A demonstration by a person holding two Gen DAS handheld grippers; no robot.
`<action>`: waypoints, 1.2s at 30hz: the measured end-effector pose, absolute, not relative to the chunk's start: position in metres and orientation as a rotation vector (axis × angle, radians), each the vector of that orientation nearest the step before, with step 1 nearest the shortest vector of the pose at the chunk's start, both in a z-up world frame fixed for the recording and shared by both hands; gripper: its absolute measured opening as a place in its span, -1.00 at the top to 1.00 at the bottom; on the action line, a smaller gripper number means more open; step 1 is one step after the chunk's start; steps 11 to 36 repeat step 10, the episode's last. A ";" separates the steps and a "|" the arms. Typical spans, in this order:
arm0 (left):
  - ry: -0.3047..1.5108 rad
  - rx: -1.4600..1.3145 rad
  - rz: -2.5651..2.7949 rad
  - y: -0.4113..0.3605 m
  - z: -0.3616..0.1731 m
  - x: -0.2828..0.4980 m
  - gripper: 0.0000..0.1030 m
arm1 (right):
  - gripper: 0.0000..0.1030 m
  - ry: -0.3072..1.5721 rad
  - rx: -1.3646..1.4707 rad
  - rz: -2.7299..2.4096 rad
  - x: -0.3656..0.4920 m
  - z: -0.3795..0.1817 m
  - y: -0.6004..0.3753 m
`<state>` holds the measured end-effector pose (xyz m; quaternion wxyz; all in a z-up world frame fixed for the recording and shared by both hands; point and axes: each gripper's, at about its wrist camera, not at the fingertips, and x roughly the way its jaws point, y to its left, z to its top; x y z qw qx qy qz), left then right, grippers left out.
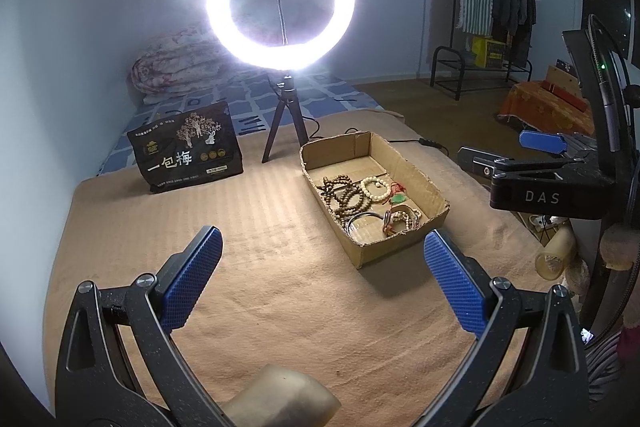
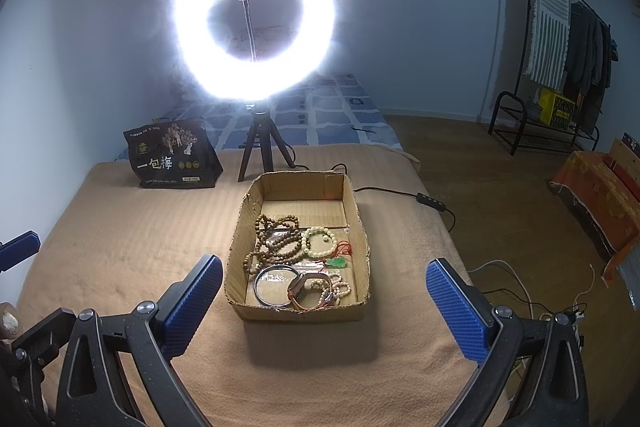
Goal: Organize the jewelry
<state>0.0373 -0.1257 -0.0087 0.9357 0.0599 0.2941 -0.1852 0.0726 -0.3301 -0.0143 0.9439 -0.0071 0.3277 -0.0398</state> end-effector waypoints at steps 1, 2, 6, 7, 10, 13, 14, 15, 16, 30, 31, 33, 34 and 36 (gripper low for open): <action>0.599 0.125 -0.376 -0.126 -0.008 0.037 -0.99 | -0.99 0.668 -0.014 -0.081 0.073 -0.014 -0.330; 0.598 0.127 -0.375 -0.126 -0.009 0.036 -0.99 | -0.99 0.669 -0.015 -0.081 0.071 -0.015 -0.330; 0.596 0.129 -0.368 -0.127 -0.009 0.036 -0.99 | -0.99 0.673 -0.018 -0.080 0.072 -0.015 -0.331; 0.593 0.129 -0.366 -0.127 -0.009 0.035 -0.99 | -0.99 0.673 -0.019 -0.080 0.071 -0.016 -0.332; 0.587 0.127 -0.352 -0.126 -0.009 0.036 -0.99 | -0.99 0.676 -0.021 -0.081 0.071 -0.016 -0.332; 0.587 0.127 -0.352 -0.126 -0.009 0.036 -0.99 | -0.99 0.676 -0.021 -0.081 0.071 -0.016 -0.332; 0.587 0.127 -0.352 -0.126 -0.009 0.036 -0.99 | -0.99 0.676 -0.021 -0.081 0.071 -0.016 -0.332; 0.587 0.127 -0.352 -0.126 -0.009 0.036 -0.99 | -0.99 0.676 -0.021 -0.081 0.071 -0.016 -0.332; 0.587 0.127 -0.352 -0.126 -0.009 0.036 -0.99 | -0.99 0.676 -0.021 -0.081 0.071 -0.016 -0.332; 0.587 0.127 -0.352 -0.126 -0.009 0.036 -0.99 | -0.99 0.676 -0.021 -0.081 0.071 -0.016 -0.332; 0.587 0.127 -0.352 -0.126 -0.009 0.036 -0.99 | -0.99 0.676 -0.021 -0.081 0.071 -0.016 -0.332; 0.587 0.127 -0.352 -0.126 -0.009 0.036 -0.99 | -0.99 0.676 -0.021 -0.081 0.071 -0.016 -0.332; 0.587 0.127 -0.352 -0.126 -0.009 0.036 -0.99 | -0.99 0.676 -0.021 -0.081 0.071 -0.016 -0.332; 0.587 0.127 -0.352 -0.126 -0.009 0.036 -0.99 | -0.99 0.676 -0.021 -0.081 0.071 -0.016 -0.332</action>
